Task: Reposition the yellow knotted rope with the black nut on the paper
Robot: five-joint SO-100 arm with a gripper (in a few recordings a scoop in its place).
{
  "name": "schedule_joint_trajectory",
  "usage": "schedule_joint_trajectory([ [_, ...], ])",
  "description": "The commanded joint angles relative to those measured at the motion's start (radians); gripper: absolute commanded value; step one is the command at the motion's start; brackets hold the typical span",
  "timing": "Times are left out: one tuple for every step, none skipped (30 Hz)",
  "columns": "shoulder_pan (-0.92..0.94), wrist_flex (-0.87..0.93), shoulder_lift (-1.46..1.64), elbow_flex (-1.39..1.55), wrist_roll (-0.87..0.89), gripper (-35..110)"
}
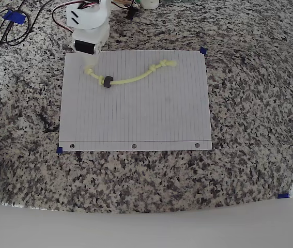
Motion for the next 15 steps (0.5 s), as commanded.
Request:
schedule_joint_trajectory([
  [-0.008, 0.038, 0.077, -0.018, 0.002, 0],
  [-0.008, 0.032, 0.084, -0.011, 0.002, 0],
  [-0.005, 0.018, 0.084, -0.008, 0.002, 0],
  [-0.003, 0.005, 0.083, -0.006, 0.002, 0],
  [0.000, -0.009, 0.077, -0.008, 0.003, 0],
  [0.000, -0.029, 0.071, -0.008, 0.003, 0],
  [0.000, -0.049, 0.067, -0.009, 0.003, 0],
  [0.000, -0.064, 0.071, -0.011, 0.003, 0],
  [-0.005, -0.071, 0.083, -0.012, 0.003, 0],
  [-0.011, -0.077, 0.104, -0.012, 0.003, 0],
  [-0.017, -0.084, 0.133, -0.009, 0.003, 0],
  [-0.023, -0.091, 0.167, -0.006, 0.003, 0],
  [-0.032, -0.101, 0.204, -0.002, 0.006, 0],
  [-0.040, -0.120, 0.245, 0.009, 0.017, 0],
  [-0.046, -0.146, 0.285, 0.028, 0.029, 0],
])
